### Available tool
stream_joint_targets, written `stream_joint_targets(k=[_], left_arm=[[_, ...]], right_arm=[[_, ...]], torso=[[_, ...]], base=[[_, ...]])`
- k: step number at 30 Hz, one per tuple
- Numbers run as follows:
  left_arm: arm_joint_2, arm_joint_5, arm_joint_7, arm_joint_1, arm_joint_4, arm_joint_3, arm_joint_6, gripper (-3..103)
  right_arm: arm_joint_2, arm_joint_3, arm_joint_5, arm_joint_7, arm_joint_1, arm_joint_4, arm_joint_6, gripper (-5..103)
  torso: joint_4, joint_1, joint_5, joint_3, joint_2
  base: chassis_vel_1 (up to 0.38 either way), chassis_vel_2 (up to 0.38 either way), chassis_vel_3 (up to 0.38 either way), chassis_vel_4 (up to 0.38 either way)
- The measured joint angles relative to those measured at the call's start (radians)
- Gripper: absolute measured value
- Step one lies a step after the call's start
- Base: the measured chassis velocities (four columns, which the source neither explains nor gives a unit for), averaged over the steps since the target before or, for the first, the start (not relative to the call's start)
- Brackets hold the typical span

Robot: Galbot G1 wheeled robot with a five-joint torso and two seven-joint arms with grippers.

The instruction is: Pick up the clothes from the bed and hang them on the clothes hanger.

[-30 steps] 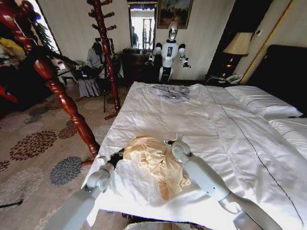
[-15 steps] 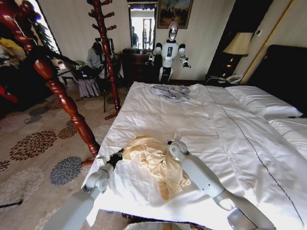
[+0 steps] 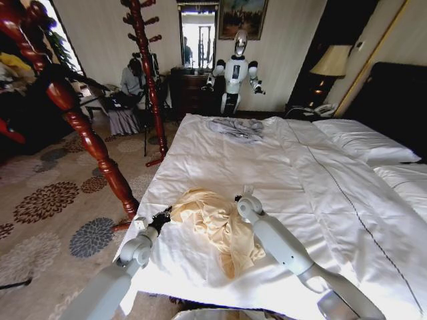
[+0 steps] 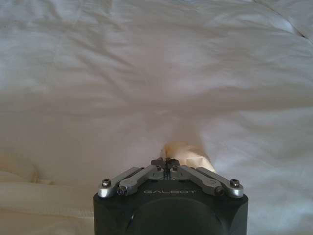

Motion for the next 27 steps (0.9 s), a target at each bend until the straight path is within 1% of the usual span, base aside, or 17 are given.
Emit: stream_joint_targets(k=[6, 8, 14, 15, 19, 20, 22, 24, 25, 27], left_arm=[[0.008, -0.001, -0.001, 0.0, -0.005, -0.001, 0.0, 1], [0.015, -0.005, -0.002, -0.002, -0.013, -0.005, 0.0, 1], [0.046, -0.031, -0.021, -0.018, -0.05, -0.025, 0.004, 1], [0.046, -0.031, -0.021, -0.018, -0.05, -0.025, 0.004, 1], [0.115, -0.084, -0.055, -0.061, -0.107, -0.033, 0.014, 1], [0.115, -0.084, -0.055, -0.061, -0.107, -0.033, 0.014, 1], [0.15, -0.103, -0.063, -0.086, -0.133, -0.033, 0.019, 1], [0.199, -0.136, -0.074, -0.118, -0.163, -0.033, 0.026, 1], [0.199, -0.136, -0.074, -0.118, -0.163, -0.033, 0.026, 1], [0.231, -0.158, -0.082, -0.136, -0.184, -0.037, 0.03, 1]], right_arm=[[-0.04, 0.012, 0.005, -0.008, -0.017, 0.045, 0.001, 1], [-0.067, 0.023, 0.01, -0.018, -0.03, 0.078, 0.005, 1], [-0.129, 0.066, 0.009, -0.072, -0.067, 0.178, 0.049, 1], [-0.129, 0.066, 0.009, -0.072, -0.067, 0.178, 0.049, 1], [-0.189, 0.145, 0.018, -0.138, -0.13, 0.302, 0.088, 1], [-0.189, 0.145, 0.018, -0.138, -0.13, 0.302, 0.088, 1], [-0.215, 0.181, 0.013, -0.163, -0.162, 0.343, 0.101, 1], [-0.249, 0.229, 0.0, -0.193, -0.202, 0.392, 0.119, 1], [-0.249, 0.229, 0.0, -0.193, -0.202, 0.392, 0.119, 1], [-0.268, 0.264, -0.007, -0.211, -0.221, 0.421, 0.132, 1]], torso=[[0.0, 0.0, 0.0, 0.0, 0.0], [0.0, 0.0, 0.0001, 0.0, 0.0], [-0.0001, 0.0, 0.0001, 0.0, 0.0], [-0.0001, 0.0, 0.0001, 0.0, 0.0], [0.0, 0.0, -0.0001, 0.0, 0.0], [0.0, 0.0, -0.0001, 0.0, 0.0], [-0.0002, 0.0, 0.0002, 0.0, 0.0], [-0.0003, 0.0, 0.0002, 0.0, 0.0], [-0.0003, 0.0, 0.0002, 0.0, 0.0], [-0.0002, 0.0, 0.0001, 0.0, 0.0]], base=[[0.0, 0.0, 0.0, 0.0], [0.0, 0.0, 0.0, 0.0], [0.0, 0.0, 0.0, 0.0], [0.0, 0.0, 0.0, 0.0], [0.0, 0.0, 0.0, 0.0], [0.0, 0.0, 0.0, 0.0], [0.0, 0.0, 0.0, 0.0], [0.0, 0.0, 0.0, 0.0], [0.0, 0.0, 0.0, 0.0], [0.0, 0.0, 0.0, 0.0]])
